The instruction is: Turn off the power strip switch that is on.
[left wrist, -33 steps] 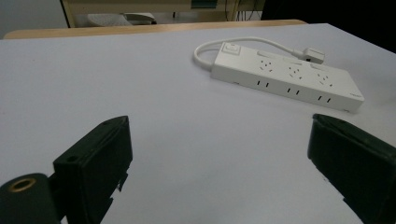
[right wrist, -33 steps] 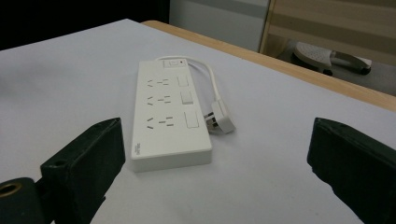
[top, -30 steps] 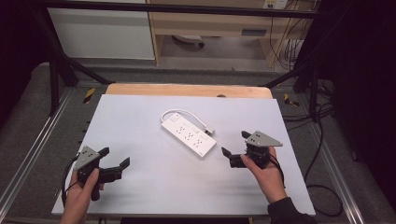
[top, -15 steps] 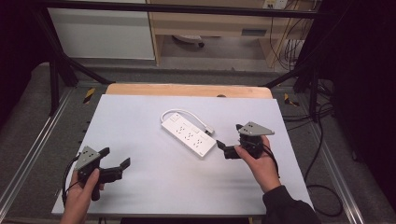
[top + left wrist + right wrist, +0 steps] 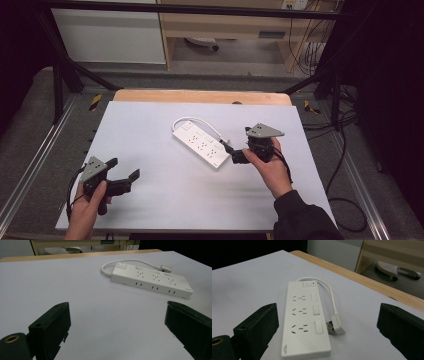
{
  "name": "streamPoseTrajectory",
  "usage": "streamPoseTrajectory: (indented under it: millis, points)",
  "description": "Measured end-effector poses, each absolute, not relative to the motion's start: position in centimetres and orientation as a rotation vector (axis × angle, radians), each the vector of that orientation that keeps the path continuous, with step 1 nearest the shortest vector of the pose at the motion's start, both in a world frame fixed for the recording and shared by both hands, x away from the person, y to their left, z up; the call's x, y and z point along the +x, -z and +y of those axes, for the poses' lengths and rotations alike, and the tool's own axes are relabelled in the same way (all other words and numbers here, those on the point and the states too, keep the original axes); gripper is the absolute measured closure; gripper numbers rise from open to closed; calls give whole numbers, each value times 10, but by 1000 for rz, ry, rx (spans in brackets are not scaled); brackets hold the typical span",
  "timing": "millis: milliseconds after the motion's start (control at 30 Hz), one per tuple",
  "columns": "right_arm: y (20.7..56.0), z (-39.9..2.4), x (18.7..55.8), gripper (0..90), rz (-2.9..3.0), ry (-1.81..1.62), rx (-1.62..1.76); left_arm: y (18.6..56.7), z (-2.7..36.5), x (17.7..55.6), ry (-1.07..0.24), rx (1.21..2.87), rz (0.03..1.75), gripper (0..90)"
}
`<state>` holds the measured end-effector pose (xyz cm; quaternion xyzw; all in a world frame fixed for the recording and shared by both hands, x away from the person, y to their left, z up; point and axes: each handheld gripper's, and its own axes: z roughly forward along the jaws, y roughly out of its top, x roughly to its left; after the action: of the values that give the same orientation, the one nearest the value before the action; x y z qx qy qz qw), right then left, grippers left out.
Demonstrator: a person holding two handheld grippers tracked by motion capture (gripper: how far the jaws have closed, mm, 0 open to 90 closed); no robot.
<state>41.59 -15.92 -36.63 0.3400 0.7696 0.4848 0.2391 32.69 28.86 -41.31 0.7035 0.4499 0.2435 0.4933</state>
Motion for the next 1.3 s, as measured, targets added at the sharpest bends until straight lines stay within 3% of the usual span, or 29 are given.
streamPoseTrajectory:
  millis: [1300]
  points:
    - [366, -130, 446, 52, 2126, -1349, 1005, 414, 289, 327, -582, 1715, 1089, 66]
